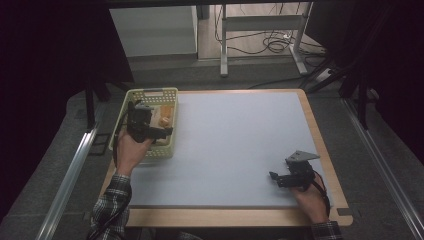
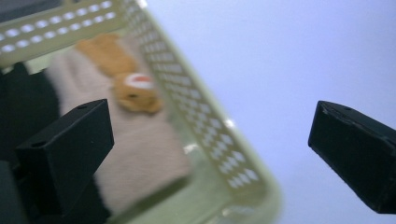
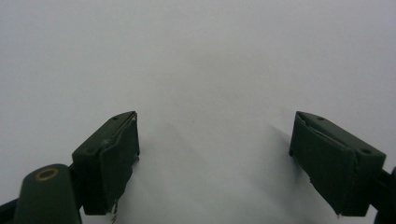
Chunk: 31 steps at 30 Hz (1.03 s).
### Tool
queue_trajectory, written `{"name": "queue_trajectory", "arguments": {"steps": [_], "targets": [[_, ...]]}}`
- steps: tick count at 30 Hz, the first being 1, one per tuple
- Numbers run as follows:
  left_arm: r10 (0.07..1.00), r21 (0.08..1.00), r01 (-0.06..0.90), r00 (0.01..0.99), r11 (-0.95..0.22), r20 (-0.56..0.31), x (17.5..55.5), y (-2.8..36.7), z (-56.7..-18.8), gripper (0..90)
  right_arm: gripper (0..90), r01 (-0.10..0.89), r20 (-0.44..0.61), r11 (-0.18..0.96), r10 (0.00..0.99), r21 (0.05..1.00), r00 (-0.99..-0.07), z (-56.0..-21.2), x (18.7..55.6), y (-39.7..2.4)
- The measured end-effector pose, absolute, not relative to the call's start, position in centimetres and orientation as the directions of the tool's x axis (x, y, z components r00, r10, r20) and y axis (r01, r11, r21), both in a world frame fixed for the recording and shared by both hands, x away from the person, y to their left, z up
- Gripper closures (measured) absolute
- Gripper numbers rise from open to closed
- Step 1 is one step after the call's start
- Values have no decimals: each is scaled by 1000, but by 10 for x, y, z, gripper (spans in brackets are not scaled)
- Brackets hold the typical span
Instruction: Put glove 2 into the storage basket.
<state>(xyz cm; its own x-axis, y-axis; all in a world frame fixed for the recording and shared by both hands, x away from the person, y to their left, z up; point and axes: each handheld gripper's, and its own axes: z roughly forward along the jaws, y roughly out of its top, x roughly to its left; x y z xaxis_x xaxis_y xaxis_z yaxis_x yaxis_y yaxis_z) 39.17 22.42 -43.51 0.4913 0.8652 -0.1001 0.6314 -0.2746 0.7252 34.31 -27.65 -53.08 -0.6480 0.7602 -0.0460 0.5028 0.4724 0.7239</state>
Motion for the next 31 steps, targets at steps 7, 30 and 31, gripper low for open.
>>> {"name": "queue_trajectory", "arguments": {"steps": [7, 30, 31], "targets": [[791, 766, 539, 609, -349, -68, 357, 189, -441, 1, 154, 504, -46, 472, 761, 723, -647, -531, 343, -276], [667, 709, 469, 745, -526, 1, 302, 116, -547, 0, 154, 502, -45, 469, 761, 726, -647, -531, 343, -276], [668, 703, 473, 744, -530, 3, 302, 115, -547, 2, 154, 501, -47, 471, 761, 726, -647, -531, 343, -276]]}}
